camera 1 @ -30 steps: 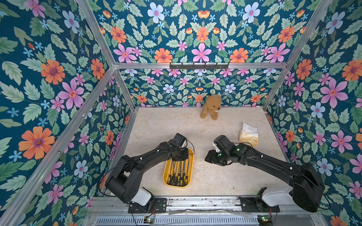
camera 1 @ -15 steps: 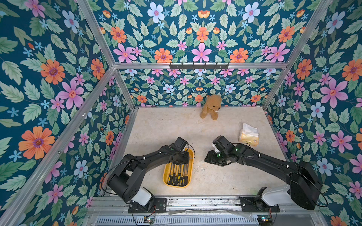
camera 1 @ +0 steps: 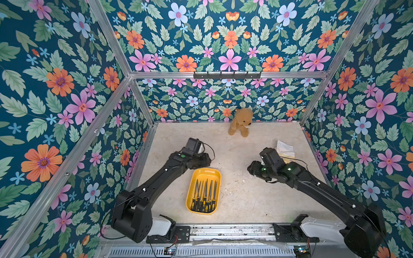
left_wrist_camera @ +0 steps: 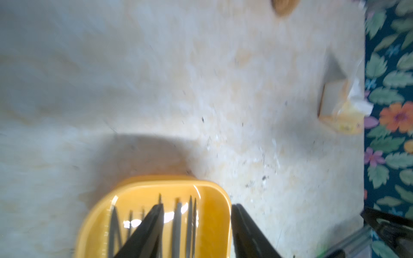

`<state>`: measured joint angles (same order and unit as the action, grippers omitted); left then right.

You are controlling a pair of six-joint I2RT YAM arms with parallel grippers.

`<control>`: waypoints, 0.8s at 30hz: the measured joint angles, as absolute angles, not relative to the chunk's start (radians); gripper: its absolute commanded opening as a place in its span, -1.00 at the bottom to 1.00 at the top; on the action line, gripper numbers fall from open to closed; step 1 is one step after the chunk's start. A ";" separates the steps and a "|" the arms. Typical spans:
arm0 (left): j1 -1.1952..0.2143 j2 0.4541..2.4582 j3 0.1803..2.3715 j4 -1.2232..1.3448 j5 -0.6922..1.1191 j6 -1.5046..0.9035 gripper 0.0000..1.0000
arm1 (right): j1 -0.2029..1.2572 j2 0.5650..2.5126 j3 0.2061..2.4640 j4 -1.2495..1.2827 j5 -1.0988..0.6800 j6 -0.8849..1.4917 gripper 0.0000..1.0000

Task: Put the file tool into the storage box
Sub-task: Reset both arms

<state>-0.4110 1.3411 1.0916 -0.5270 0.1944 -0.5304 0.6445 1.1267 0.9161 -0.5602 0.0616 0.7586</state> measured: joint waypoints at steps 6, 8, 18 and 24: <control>-0.141 1.284 1.207 -0.519 0.039 -0.390 0.99 | 0.446 0.857 0.724 -0.426 0.348 0.682 0.99; -0.073 1.308 1.214 -0.489 -0.051 -0.349 0.99 | 0.369 0.826 0.646 -0.347 0.392 0.649 0.99; 0.105 1.271 0.653 0.154 -0.180 -0.190 0.99 | 0.281 0.962 0.228 0.360 0.595 0.276 0.99; 0.104 1.406 0.395 0.611 -0.104 -0.181 0.99 | 0.255 1.164 0.116 0.816 0.615 0.091 0.99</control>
